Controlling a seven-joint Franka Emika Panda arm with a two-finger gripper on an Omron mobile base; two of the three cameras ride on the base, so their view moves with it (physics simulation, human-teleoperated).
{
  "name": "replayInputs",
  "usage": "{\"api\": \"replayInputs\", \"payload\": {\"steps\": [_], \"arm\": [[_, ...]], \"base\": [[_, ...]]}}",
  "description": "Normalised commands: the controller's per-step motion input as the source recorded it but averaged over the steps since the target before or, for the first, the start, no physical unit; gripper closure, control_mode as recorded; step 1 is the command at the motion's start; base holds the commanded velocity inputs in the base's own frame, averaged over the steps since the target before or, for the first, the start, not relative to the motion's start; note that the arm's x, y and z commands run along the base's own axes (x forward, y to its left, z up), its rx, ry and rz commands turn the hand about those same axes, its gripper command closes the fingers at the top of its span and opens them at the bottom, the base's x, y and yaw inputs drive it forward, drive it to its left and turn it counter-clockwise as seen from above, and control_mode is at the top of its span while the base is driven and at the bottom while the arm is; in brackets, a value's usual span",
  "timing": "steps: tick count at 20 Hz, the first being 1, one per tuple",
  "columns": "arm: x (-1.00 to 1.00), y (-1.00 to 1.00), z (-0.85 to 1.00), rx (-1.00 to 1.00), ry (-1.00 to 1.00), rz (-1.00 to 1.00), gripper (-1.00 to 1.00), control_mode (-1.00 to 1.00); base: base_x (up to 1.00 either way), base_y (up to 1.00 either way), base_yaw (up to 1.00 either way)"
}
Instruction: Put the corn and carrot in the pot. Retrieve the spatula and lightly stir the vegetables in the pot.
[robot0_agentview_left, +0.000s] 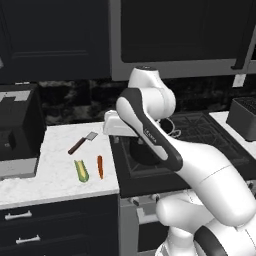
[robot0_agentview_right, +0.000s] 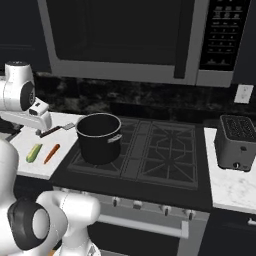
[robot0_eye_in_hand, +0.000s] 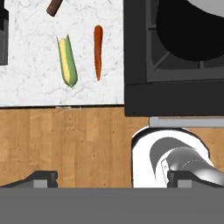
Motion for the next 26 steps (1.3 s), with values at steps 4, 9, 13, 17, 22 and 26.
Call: {"api": "replayInputs", "payload": {"steps": [4,9,13,17,22,26], "arm": [[0.00,0.00,0.00,0.00,0.00,0.00,-1.00,1.00],[0.00,0.00,0.00,0.00,0.00,0.00,-1.00,1.00],[0.00,0.00,0.00,0.00,0.00,0.00,-1.00,1.00],[0.00,0.00,0.00,0.00,0.00,0.00,-1.00,1.00],[0.00,0.00,0.00,0.00,0.00,0.00,-1.00,1.00],[0.00,0.00,0.00,0.00,0.00,0.00,-1.00,1.00]], "base": [[0.21,0.04,0.00],[0.21,0.53,0.00],[0.18,0.60,0.00],[0.38,0.12,0.00],[0.36,-0.09,0.00],[0.05,-0.09,0.00]]}}
